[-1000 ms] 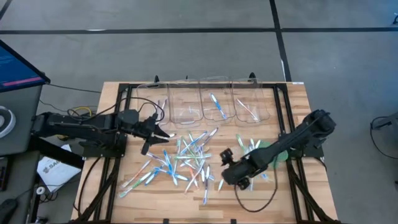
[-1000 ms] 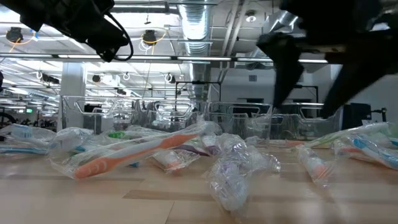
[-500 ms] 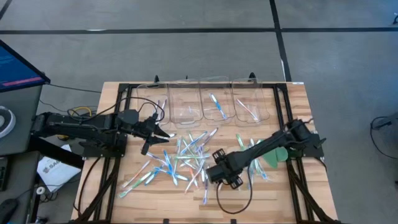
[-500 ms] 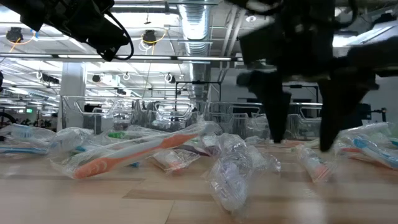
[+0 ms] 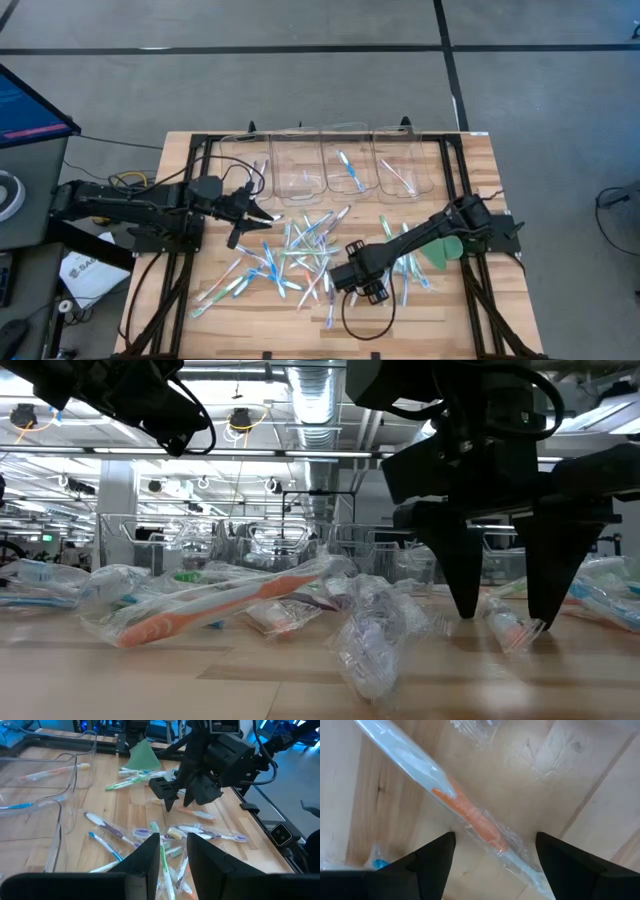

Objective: Pick & Place Toothbrushes
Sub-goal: Put the orange toothbrush into the right transparent bin

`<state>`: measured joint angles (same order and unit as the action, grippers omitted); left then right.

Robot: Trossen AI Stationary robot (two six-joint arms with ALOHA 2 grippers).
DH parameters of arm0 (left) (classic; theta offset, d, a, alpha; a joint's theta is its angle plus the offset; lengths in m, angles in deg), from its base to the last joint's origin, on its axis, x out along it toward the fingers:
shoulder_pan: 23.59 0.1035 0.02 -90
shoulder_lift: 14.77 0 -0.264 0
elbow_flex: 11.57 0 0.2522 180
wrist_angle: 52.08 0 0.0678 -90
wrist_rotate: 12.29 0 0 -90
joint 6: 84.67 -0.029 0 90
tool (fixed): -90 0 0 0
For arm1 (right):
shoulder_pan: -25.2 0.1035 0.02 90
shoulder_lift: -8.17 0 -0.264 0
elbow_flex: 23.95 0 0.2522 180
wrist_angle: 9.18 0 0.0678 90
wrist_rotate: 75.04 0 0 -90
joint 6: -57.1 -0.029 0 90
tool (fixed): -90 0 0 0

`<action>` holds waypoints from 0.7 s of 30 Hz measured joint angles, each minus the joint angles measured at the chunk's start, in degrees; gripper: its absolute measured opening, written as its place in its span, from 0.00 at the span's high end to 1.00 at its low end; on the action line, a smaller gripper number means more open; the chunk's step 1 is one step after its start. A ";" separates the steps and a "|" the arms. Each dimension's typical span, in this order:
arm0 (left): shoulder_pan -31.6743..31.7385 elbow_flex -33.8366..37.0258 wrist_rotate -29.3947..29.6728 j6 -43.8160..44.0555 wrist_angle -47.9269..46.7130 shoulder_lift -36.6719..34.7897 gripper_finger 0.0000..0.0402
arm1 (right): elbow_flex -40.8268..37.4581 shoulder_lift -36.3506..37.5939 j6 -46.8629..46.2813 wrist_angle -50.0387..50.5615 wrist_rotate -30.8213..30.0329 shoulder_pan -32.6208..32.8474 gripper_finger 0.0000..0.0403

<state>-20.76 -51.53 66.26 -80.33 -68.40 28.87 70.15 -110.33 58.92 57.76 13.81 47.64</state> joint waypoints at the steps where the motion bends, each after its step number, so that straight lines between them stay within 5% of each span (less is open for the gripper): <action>1: 0.00 0.00 0.02 0.00 0.16 0.00 0.78 | 0.00 0.00 0.75 -0.06 0.00 0.00 0.31; 14: 0.00 0.00 0.02 0.63 0.20 0.00 0.78 | -1.12 -0.46 6.14 -2.34 -0.37 -0.25 0.34; 21: 0.02 0.00 0.02 0.66 0.20 0.00 0.78 | -1.99 -0.33 7.44 -3.66 -0.11 -0.94 0.57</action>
<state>-20.73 -51.53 66.27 -79.67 -68.19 28.87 68.16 -110.65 66.36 54.10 13.70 46.70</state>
